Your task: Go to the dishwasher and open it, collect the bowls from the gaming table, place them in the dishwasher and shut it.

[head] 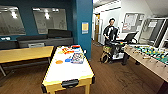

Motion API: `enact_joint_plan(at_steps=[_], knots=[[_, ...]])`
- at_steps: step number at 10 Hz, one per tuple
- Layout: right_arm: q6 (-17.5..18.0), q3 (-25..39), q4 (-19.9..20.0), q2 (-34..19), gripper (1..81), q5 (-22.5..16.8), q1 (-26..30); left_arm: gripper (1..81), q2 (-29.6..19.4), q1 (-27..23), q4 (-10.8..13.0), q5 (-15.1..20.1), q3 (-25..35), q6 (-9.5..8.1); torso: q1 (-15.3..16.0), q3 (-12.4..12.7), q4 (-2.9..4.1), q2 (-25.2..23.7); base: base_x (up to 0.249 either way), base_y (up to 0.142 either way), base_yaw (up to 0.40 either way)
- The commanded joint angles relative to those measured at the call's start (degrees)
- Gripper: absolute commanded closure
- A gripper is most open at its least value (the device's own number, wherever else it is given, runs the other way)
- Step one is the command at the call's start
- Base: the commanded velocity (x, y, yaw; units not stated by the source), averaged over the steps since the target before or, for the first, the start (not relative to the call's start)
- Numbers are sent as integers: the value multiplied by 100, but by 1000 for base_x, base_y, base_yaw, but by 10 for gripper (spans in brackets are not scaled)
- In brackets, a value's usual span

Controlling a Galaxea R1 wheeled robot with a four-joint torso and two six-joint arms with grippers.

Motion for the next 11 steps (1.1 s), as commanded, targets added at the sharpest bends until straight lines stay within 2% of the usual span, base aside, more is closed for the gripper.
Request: enact_joint_plan(at_steps=[1,4,6,9,11], knots=[[-21,-13,-51,-55,811,-281,294,811,60,-271,126,242,-245,28,0,0,0,0,0,0,-395],[-21,-31,-113,-38,811,-281,285,811,69,-271,127,286,-263,28,0,0,0,0,0,0,-396],[-21,-48,-113,-38,811,-281,276,811,95,-271,126,444,-289,28,0,0,0,0,0,0,-396],[-21,-74,-122,-38,811,-281,294,811,411,-271,135,523,-929,28,0,0,0,0,0,0,-396],[-13,-74,-157,-20,811,-281,302,811,508,-271,135,514,-1071,28,0,0,0,0,0,0,-396]])
